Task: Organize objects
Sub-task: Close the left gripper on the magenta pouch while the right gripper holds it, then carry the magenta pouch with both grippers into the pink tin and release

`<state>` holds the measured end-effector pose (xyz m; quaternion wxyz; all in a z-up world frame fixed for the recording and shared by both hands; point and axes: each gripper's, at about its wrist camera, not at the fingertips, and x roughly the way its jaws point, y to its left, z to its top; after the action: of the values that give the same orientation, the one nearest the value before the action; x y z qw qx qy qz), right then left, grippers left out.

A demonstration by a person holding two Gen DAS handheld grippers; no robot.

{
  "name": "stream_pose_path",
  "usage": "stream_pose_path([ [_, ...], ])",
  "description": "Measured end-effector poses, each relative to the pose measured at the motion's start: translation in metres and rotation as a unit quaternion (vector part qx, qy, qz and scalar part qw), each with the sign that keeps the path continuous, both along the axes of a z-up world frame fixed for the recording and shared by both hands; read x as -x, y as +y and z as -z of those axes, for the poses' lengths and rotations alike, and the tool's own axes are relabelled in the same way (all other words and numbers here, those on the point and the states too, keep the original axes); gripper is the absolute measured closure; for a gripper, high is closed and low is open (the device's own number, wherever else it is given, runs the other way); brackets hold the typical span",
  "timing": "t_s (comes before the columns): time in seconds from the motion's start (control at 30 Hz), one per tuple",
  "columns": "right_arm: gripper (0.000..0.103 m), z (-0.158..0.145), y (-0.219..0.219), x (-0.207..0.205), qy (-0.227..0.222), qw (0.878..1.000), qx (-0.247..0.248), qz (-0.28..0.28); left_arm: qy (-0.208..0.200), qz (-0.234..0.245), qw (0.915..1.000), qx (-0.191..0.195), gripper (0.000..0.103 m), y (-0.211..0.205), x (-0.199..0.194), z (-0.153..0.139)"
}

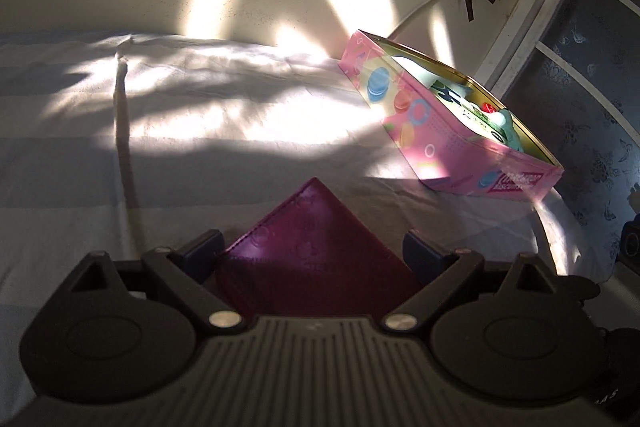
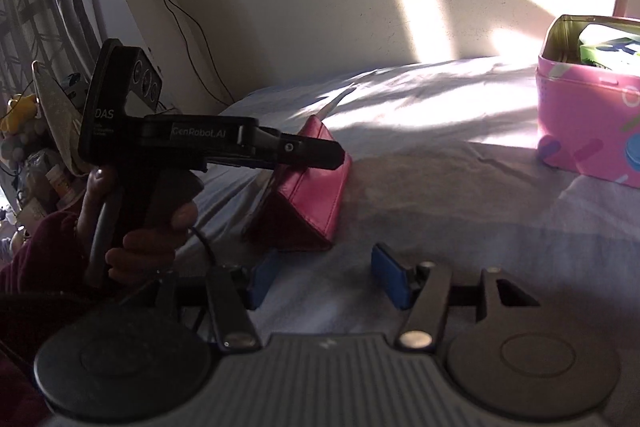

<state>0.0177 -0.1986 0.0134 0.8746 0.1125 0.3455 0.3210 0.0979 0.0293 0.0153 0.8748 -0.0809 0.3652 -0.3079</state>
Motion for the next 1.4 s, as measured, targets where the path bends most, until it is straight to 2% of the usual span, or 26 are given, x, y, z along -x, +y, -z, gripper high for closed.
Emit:
stream_pose_path([
  [0.07,0.049,0.000,0.000,0.002,0.000,1.000,-0.002,-0.012,0.009,0.012,0.9998,0.011,0.006,-0.004,0.006,0.000],
  [0.13,0.048,-0.001,-0.001,0.004,0.001,1.000,0.001,-0.019,0.006,0.008,0.9999,0.005,0.006,-0.012,0.014,0.000],
  [0.2,0.050,-0.003,-0.003,0.007,-0.018,0.999,0.034,-0.014,0.002,-0.005,1.0000,-0.002,0.005,-0.017,0.018,0.000],
  [0.23,0.051,-0.005,-0.004,0.012,-0.039,0.997,0.060,0.002,0.007,-0.003,1.0000,0.002,0.005,-0.017,0.017,0.001],
  [0.27,0.047,-0.008,-0.008,0.018,-0.072,0.992,0.101,0.033,0.014,0.003,0.9998,0.012,0.005,-0.018,0.018,0.001],
  [0.37,0.044,-0.010,-0.028,0.022,-0.086,0.985,0.130,0.078,0.048,0.033,0.9969,0.052,0.005,-0.028,0.021,0.000],
  [0.4,0.044,-0.011,-0.037,0.024,-0.094,0.979,0.139,0.112,0.056,0.048,0.9958,0.055,0.005,-0.040,0.025,0.001],
  [0.47,0.044,-0.013,-0.056,0.026,-0.107,0.964,0.159,0.182,0.039,0.065,0.9965,0.033,0.005,-0.060,0.036,0.000],
  [0.5,0.044,-0.015,-0.064,0.027,-0.107,0.964,0.152,0.190,0.026,0.075,0.9967,0.014,0.005,-0.074,0.044,0.000],
  [0.6,0.044,-0.020,-0.084,0.035,-0.103,0.965,0.137,0.196,0.015,0.098,0.9950,-0.006,0.005,-0.092,0.053,-0.001],
  [0.7,0.042,-0.018,-0.093,0.049,-0.107,0.962,0.153,0.199,0.020,0.094,0.9953,0.010,0.005,-0.088,0.050,-0.007],
  [0.77,0.042,-0.015,-0.098,0.053,-0.099,0.964,0.144,0.201,0.019,0.084,0.9960,0.022,0.006,-0.079,0.050,-0.011],
  [0.87,0.043,-0.015,-0.107,0.058,-0.094,0.969,0.107,0.200,0.016,0.069,0.9970,0.032,0.010,-0.065,0.049,-0.017],
  [0.93,0.043,-0.018,-0.113,0.061,-0.092,0.976,0.062,0.189,0.014,0.062,0.9975,0.033,0.015,-0.058,0.049,-0.019],
  [1.03,0.049,-0.021,-0.115,0.058,-0.078,0.984,-0.008,0.159,0.015,0.059,0.9978,0.028,0.019,-0.056,0.049,-0.019],
  [1.13,0.055,-0.017,-0.105,0.050,-0.065,0.987,-0.013,0.148,0.023,0.070,0.9972,0.016,0.034,-0.065,0.049,-0.013],
  [1.17,0.060,-0.014,-0.101,0.047,-0.057,0.988,-0.012,0.144,0.025,0.076,0.9968,0.007,0.037,-0.071,0.048,-0.010],
  [1.2,0.064,-0.010,-0.097,0.043,-0.049,0.989,-0.012,0.139,0.029,0.084,0.9961,-0.003,0.047,-0.077,0.048,-0.005],
  [1.23,0.073,-0.006,-0.092,0.040,-0.040,0.991,-0.013,0.130,0.030,0.085,0.9958,-0.012,0.053,-0.082,0.049,-0.003],
  [1.27,0.079,-0.002,-0.088,0.039,-0.036,0.992,-0.018,0.121,0.012,0.084,0.9960,-0.027,0.053,-0.087,0.053,-0.003],
  [1.33,0.079,-0.003,-0.087,0.042,-0.047,0.991,-0.009,0.128,-0.002,0.092,0.9944,-0.052,0.053,-0.098,0.057,-0.008],
  [1.4,0.079,-0.009,-0.095,0.046,-0.063,0.989,-0.011,0.136,-0.009,0.106,0.9930,-0.051,0.054,-0.106,0.056,-0.014],
])
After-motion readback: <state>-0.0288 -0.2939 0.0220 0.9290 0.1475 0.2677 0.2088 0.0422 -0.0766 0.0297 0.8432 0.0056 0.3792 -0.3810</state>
